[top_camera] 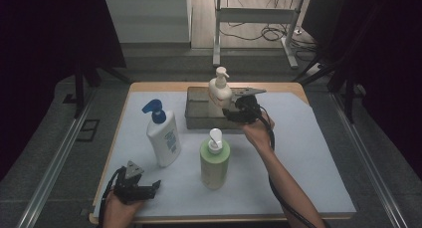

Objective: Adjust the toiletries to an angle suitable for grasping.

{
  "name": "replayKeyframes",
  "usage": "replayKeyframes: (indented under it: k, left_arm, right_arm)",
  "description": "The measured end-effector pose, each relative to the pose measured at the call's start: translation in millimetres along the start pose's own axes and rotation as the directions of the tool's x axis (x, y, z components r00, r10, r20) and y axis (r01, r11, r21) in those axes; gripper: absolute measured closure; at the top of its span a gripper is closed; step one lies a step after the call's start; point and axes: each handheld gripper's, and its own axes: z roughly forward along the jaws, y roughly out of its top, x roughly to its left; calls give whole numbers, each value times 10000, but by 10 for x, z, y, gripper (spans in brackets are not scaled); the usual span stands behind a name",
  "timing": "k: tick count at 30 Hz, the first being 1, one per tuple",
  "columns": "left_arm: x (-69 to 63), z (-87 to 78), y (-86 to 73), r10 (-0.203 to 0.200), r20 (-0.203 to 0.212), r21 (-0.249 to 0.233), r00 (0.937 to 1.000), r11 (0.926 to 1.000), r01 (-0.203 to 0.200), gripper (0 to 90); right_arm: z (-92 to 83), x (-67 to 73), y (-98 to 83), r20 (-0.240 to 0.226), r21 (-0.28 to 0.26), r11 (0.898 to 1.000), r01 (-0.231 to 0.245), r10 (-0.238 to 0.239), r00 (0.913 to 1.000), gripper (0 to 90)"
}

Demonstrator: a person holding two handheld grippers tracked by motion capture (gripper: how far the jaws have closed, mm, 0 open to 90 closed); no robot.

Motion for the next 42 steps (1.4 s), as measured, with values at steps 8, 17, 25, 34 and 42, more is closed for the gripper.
replayKeyframes:
  k: [8,17,25,34,42]
  left_arm:
    - [-1,0,0,-4,-2,-3,10000,10000,4,123]
    - [1,-1,0,12,-10,13,10000,10000,-12,124]
    - [3,-1,1,19,-2,17,10000,10000,-19,123]
    - [2,-1,0,6,1,16,10000,10000,-6,123]
    - [3,-1,1,12,4,16,10000,10000,-12,123]
  right_arm:
    - [-33,-166,-85,40,424,9989,-176,174,9998,486]
    - [85,-342,-61,459,745,9953,-619,586,9972,651]
    - [263,-396,12,794,929,9929,-743,670,9946,843]
    - [460,-320,69,932,1252,9907,-524,409,9948,890]
    - [623,-282,31,682,1455,9867,-726,632,9957,895]
